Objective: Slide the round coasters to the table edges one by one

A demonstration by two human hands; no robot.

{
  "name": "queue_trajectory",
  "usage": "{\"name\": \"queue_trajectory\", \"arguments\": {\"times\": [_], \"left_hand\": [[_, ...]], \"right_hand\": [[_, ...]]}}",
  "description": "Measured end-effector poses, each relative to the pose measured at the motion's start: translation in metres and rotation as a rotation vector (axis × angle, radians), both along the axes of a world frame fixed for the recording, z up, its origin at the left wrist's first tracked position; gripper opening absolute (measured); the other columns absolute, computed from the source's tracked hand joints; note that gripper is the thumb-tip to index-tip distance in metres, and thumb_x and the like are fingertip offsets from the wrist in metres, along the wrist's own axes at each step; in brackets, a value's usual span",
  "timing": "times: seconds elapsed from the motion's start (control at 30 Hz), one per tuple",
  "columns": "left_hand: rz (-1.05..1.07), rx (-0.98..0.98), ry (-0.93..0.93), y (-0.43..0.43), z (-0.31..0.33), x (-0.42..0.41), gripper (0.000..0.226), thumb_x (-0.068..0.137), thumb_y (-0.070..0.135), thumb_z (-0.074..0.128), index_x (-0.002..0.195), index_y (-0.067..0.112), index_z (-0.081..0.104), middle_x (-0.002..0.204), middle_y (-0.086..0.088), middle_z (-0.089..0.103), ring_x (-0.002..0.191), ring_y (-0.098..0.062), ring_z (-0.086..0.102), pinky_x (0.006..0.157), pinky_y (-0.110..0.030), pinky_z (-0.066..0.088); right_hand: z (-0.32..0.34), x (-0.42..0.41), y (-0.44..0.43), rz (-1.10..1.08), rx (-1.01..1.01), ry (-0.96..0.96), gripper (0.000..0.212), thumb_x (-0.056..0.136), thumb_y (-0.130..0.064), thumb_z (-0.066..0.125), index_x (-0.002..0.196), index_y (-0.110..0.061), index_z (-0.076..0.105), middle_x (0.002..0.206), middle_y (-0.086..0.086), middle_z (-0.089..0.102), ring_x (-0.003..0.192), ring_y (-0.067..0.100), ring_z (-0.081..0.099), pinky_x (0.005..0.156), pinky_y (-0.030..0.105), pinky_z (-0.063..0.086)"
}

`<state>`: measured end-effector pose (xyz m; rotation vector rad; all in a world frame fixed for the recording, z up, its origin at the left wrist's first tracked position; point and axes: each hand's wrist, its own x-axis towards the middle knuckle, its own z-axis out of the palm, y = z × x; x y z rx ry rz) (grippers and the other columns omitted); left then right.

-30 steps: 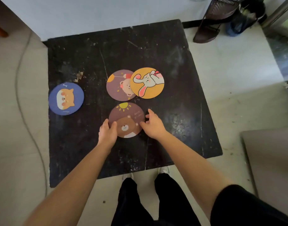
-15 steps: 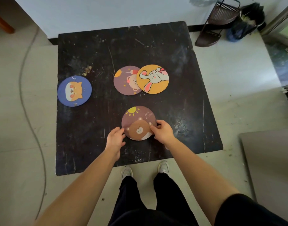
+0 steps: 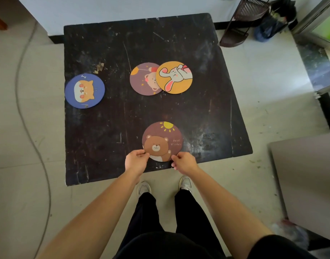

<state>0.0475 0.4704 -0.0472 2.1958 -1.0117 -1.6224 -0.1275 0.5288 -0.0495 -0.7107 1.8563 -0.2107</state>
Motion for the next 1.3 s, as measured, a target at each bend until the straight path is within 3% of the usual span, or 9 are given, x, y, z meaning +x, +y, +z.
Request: {"name": "queue_trajectory", "arguments": {"times": [0.1,0.27,0.47,0.6,0.67,0.97,1.07,1.13,1.3], "left_hand": [[-0.037,-0.039,-0.085,0.005,0.000,0.002,0.036,0.087,0.019,0.069,0.121,0.009,0.063,0.104,-0.007,0.072,0.097,-0.022,0.067,0.092,-0.045,0.055],[0.041,0.004,-0.079,0.011,0.000,-0.002,0.024,0.084,0.022,0.073,0.105,0.011,0.070,0.076,-0.001,0.071,0.078,-0.017,0.068,0.084,-0.042,0.059],[0.116,0.059,-0.094,0.010,-0.004,-0.003,0.009,0.085,0.020,0.070,0.080,0.013,0.073,0.066,-0.003,0.068,0.061,-0.014,0.061,0.065,-0.031,0.057],[0.066,0.071,-0.123,0.011,-0.004,-0.002,0.016,0.086,0.018,0.068,0.071,0.015,0.070,0.064,-0.003,0.067,0.059,-0.015,0.059,0.070,-0.035,0.059],[0.043,0.062,-0.131,0.013,-0.004,-0.002,0.020,0.086,0.018,0.067,0.066,0.016,0.069,0.064,-0.003,0.067,0.062,-0.017,0.061,0.075,-0.038,0.060],[-0.090,0.028,-0.217,0.009,0.008,0.001,0.030,0.088,0.021,0.064,0.058,0.018,0.065,0.068,-0.007,0.067,0.069,-0.026,0.063,0.077,-0.040,0.060],[-0.304,-0.112,-0.319,-0.008,0.027,0.008,0.019,0.091,0.029,0.059,0.093,0.013,0.069,0.093,-0.007,0.070,0.090,-0.030,0.066,0.080,-0.039,0.054],[-0.483,-0.275,-0.414,-0.028,0.042,0.013,0.037,0.093,0.037,0.055,0.119,0.012,0.059,0.118,-0.012,0.064,0.107,-0.032,0.060,0.090,-0.044,0.049],[-0.809,-0.852,-0.717,-0.102,0.121,0.001,0.063,0.097,0.053,0.031,0.150,0.019,0.026,0.161,-0.014,0.021,0.148,-0.035,0.018,0.115,-0.057,0.018]], "right_hand": [[0.004,-0.001,0.004,0.115,0.002,0.061,0.031,0.099,-0.030,0.048,0.077,-0.013,0.059,0.094,0.011,0.075,0.095,0.029,0.066,0.088,0.037,0.050],[0.008,-0.008,0.008,0.221,0.026,0.085,0.031,0.100,-0.030,0.047,0.085,-0.008,0.062,0.104,0.017,0.073,0.102,0.034,0.064,0.090,0.039,0.049],[0.007,-0.010,0.008,0.209,0.033,0.109,0.036,0.099,-0.033,0.051,0.085,-0.005,0.068,0.099,0.015,0.074,0.098,0.033,0.064,0.082,0.035,0.050],[0.006,-0.008,0.009,0.124,0.040,0.175,0.042,0.095,-0.037,0.057,0.059,-0.016,0.058,0.072,0.010,0.064,0.084,0.031,0.061,0.068,0.029,0.042],[0.006,-0.006,0.009,0.073,0.038,0.201,0.041,0.093,-0.038,0.059,0.060,-0.014,0.063,0.063,0.006,0.058,0.076,0.027,0.056,0.067,0.028,0.040],[0.019,-0.005,0.007,0.102,0.030,0.372,0.038,0.085,-0.044,0.069,0.083,-0.007,0.073,0.086,0.014,0.072,0.087,0.032,0.069,0.067,0.030,0.050],[0.036,-0.018,0.003,0.159,0.027,0.451,0.038,0.087,-0.047,0.064,0.097,-0.011,0.072,0.098,0.013,0.072,0.097,0.034,0.067,0.078,0.036,0.054],[0.056,-0.028,-0.007,0.188,-0.022,0.536,0.044,0.091,-0.051,0.056,0.113,-0.014,0.064,0.113,0.012,0.068,0.106,0.033,0.064,0.083,0.040,0.052],[0.139,-0.060,-0.053,0.217,-0.406,0.874,0.067,0.099,-0.057,0.032,0.154,-0.021,0.023,0.162,0.016,0.021,0.146,0.037,0.025,0.114,0.052,0.029]]}}
